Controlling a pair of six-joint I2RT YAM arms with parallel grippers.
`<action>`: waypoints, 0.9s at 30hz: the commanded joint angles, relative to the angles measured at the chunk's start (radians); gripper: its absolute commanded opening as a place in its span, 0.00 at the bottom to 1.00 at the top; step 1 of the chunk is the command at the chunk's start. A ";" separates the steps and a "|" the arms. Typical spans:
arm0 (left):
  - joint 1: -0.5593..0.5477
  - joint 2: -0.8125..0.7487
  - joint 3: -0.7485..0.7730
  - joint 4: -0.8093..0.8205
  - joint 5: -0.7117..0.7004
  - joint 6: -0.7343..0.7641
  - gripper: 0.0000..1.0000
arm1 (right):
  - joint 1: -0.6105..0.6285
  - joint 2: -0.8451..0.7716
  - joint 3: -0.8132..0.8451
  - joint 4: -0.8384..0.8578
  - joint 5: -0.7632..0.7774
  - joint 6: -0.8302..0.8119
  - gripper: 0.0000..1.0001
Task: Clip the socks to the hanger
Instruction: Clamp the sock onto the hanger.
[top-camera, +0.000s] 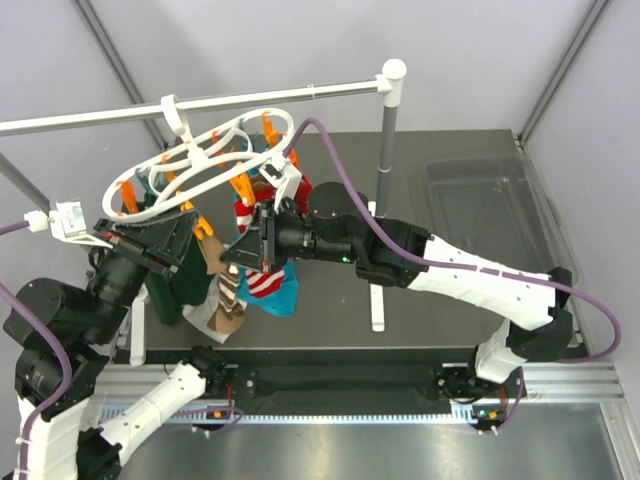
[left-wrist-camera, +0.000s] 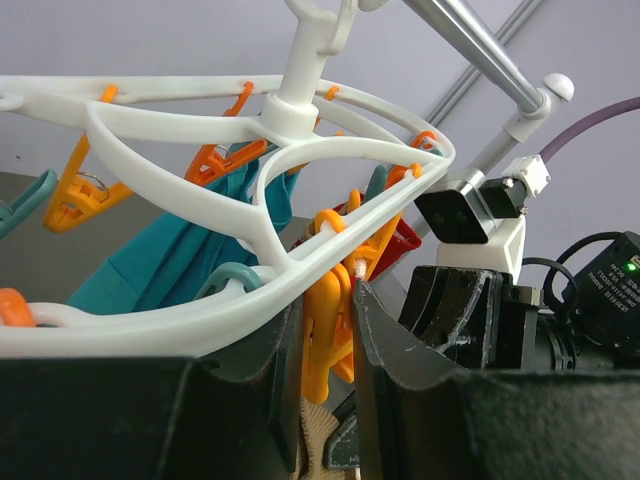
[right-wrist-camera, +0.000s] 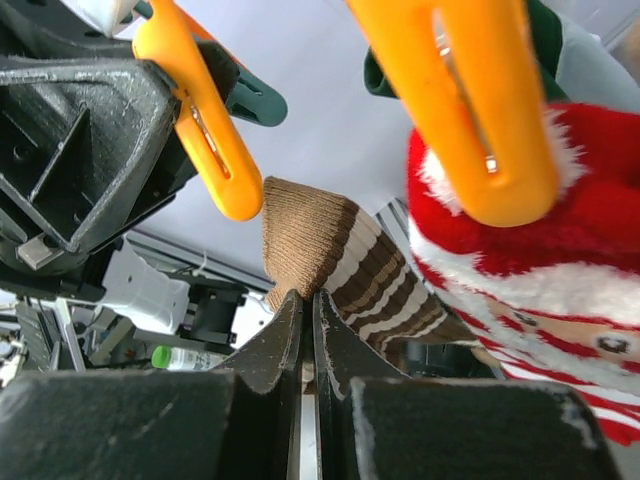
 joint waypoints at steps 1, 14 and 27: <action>-0.002 -0.010 -0.008 0.008 0.025 0.029 0.00 | -0.017 -0.026 0.031 0.040 0.017 0.010 0.00; -0.002 -0.012 -0.018 0.019 0.013 0.040 0.00 | -0.060 -0.037 0.009 0.068 -0.002 0.028 0.00; -0.002 -0.013 -0.018 0.013 0.008 0.040 0.00 | -0.062 -0.038 -0.011 0.134 -0.051 0.044 0.00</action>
